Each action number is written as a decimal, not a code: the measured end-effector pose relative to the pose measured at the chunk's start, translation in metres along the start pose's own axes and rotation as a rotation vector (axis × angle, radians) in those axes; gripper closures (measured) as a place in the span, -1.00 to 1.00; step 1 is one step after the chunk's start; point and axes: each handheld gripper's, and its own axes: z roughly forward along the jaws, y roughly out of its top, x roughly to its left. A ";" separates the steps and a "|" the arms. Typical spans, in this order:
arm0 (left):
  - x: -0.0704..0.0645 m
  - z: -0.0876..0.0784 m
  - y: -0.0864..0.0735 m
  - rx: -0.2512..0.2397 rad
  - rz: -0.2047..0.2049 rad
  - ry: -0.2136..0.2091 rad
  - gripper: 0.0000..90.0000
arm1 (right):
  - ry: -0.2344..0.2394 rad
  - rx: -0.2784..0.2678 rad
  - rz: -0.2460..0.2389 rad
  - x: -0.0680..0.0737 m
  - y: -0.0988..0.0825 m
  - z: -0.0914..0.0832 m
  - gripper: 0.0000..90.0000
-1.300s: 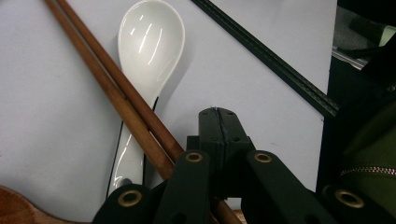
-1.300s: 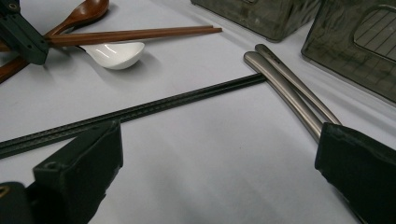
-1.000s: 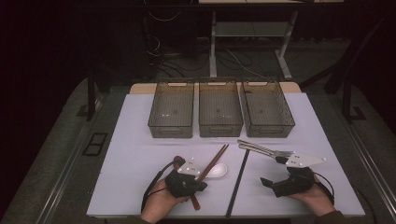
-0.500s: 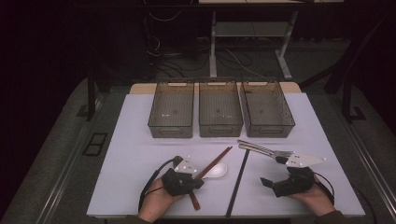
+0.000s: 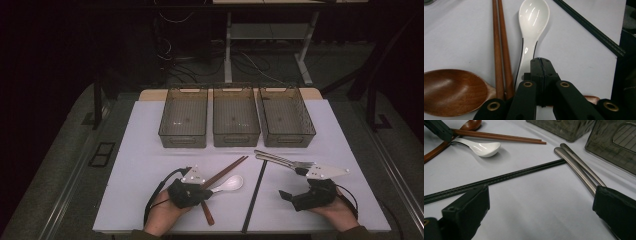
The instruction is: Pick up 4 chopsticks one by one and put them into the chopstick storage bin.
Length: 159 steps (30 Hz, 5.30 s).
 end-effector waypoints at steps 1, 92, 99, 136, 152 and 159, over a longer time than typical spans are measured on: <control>0.000 0.000 0.000 0.000 0.000 0.000 0.97 | 0.000 0.000 0.000 0.000 0.000 0.000 -0.98; 0.031 0.029 0.019 0.022 -0.083 0.122 0.80 | 0.005 0.002 -0.010 0.000 0.001 0.003 -0.98; 0.031 0.029 0.019 0.023 -0.089 0.124 0.81 | 0.004 0.002 -0.010 0.000 0.001 0.003 -0.98; 0.028 0.004 0.021 -0.034 -0.065 0.078 0.83 | 0.030 -0.014 0.027 0.001 0.000 0.005 -0.98; 0.038 -0.024 0.009 -0.075 -0.079 0.068 0.83 | 0.032 -0.014 0.034 0.001 -0.001 0.005 -0.98; 0.043 -0.034 0.006 -0.079 -0.082 0.068 0.83 | 0.032 -0.017 0.035 0.000 -0.001 0.005 -0.98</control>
